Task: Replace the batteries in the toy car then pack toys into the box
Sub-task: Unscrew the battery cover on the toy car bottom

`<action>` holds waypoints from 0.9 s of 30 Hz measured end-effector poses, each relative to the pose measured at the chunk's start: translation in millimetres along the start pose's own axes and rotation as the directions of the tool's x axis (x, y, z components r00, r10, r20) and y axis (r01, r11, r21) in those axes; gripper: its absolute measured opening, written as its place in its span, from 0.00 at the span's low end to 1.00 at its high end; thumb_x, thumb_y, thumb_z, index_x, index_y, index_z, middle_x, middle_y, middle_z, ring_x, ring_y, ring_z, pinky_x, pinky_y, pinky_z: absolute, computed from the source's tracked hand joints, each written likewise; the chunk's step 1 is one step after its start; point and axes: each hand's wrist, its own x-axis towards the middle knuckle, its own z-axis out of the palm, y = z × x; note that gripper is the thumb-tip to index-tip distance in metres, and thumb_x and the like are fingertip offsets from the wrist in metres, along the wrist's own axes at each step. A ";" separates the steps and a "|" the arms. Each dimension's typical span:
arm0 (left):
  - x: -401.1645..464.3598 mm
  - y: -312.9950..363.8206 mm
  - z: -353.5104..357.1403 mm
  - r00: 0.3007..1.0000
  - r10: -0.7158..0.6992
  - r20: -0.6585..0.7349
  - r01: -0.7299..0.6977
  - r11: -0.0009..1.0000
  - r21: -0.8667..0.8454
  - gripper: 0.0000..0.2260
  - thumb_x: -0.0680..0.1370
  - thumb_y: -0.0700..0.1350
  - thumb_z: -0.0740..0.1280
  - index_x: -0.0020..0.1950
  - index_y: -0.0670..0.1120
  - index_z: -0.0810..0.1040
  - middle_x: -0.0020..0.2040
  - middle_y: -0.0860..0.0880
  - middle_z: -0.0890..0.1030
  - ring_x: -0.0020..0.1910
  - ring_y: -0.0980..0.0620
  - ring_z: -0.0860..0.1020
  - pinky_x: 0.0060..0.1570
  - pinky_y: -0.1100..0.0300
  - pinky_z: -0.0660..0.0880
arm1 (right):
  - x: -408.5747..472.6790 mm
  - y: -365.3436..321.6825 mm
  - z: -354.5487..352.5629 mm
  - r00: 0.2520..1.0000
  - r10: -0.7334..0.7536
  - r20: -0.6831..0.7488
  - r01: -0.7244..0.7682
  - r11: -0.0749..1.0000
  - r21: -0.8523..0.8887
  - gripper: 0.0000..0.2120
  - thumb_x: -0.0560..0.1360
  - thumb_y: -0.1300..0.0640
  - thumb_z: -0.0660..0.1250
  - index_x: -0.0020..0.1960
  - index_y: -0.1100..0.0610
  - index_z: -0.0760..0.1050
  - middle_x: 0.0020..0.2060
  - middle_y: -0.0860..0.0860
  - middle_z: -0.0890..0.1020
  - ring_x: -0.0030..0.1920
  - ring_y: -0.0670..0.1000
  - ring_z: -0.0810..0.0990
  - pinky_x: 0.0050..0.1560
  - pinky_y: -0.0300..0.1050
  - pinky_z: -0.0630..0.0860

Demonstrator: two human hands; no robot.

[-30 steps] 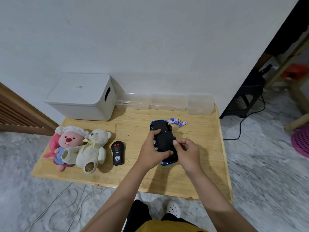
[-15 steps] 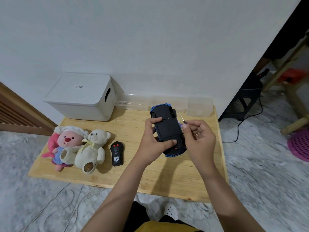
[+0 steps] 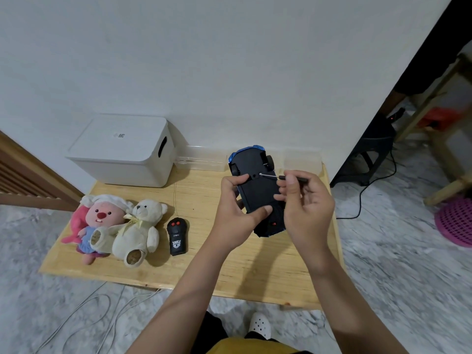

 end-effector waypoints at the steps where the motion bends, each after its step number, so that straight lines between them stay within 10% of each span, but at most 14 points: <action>1: -0.4 1.3 0.8 1.000 0.006 0.002 -0.006 1.000 -0.006 0.27 0.71 0.29 0.71 0.56 0.55 0.65 0.57 0.50 0.73 0.53 0.48 0.77 0.44 0.58 0.80 | -1.1 -0.1 0.3 0.999 -0.039 -0.005 0.039 0.999 -0.020 0.04 0.78 0.62 0.63 0.48 0.57 0.76 0.40 0.52 0.80 0.41 0.46 0.82 0.39 0.40 0.80; 27: -14.5 7.3 -1.4 0.997 0.068 -0.029 -0.067 0.997 0.024 0.24 0.73 0.30 0.68 0.55 0.56 0.65 0.56 0.50 0.74 0.54 0.48 0.77 0.49 0.57 0.80 | -13.1 6.1 4.0 0.953 -0.302 0.019 0.300 0.939 -0.169 0.05 0.77 0.66 0.62 0.50 0.63 0.77 0.42 0.55 0.80 0.43 0.53 0.82 0.37 0.41 0.81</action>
